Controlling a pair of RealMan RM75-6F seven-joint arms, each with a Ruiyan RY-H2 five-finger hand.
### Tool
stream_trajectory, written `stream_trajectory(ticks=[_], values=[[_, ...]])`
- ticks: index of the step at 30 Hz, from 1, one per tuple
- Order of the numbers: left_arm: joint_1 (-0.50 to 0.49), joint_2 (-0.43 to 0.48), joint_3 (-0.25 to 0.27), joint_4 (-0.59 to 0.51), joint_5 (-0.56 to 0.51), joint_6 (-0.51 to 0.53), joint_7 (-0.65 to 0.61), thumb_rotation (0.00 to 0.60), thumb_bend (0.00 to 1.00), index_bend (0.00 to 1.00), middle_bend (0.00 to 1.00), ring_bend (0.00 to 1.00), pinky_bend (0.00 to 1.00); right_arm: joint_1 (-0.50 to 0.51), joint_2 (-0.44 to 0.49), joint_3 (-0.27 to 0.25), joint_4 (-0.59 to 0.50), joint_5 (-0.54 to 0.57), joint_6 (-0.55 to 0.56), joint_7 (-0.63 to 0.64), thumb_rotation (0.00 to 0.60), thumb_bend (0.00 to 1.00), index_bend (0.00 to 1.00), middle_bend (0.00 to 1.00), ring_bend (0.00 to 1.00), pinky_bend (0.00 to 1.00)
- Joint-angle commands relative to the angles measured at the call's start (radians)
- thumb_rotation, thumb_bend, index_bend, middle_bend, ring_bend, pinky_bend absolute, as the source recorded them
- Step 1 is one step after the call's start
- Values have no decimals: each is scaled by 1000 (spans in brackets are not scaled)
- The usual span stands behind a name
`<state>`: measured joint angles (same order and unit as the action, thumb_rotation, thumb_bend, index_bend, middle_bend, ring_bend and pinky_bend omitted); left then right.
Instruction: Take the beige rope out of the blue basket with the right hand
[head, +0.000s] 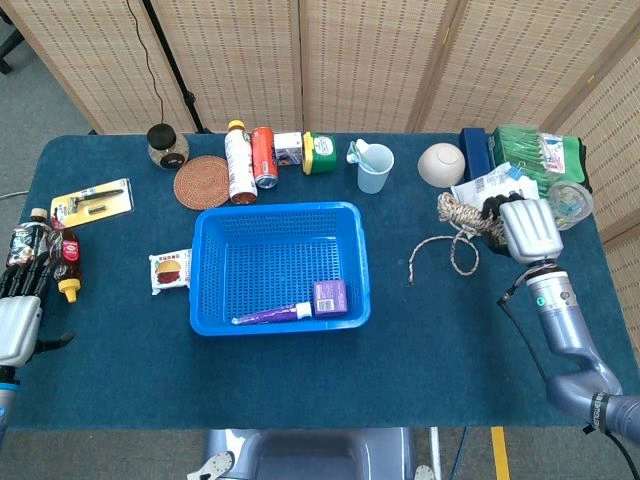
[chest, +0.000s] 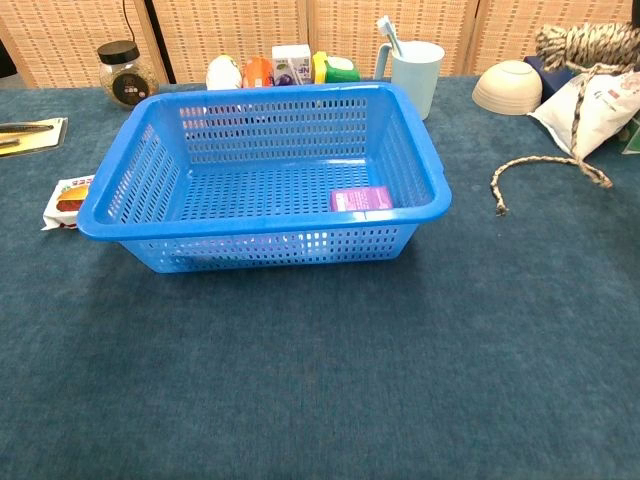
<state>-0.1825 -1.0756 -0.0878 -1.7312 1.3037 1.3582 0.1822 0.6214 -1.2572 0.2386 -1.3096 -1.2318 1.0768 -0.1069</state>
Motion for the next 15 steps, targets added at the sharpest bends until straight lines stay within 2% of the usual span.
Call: stream_trajectory(ticks=[1,7,15], values=[[0,0,0,0,0,0,0,600,99,0,0,0,0,-2,-25,-20,11,-13,-14,4,600,733,592,597,488,645],[-2,-3,0,1,-2,-3,6,600,99,0,0,0,0,2,-84,-66,53,-44,-55,18,600,733,592,597,488,645],[-1,-3,2,1,4,1,1,600,98,0,0,0,0,13,-132,-88,87,-83,-75,53,600,732,577,588,484,640]])
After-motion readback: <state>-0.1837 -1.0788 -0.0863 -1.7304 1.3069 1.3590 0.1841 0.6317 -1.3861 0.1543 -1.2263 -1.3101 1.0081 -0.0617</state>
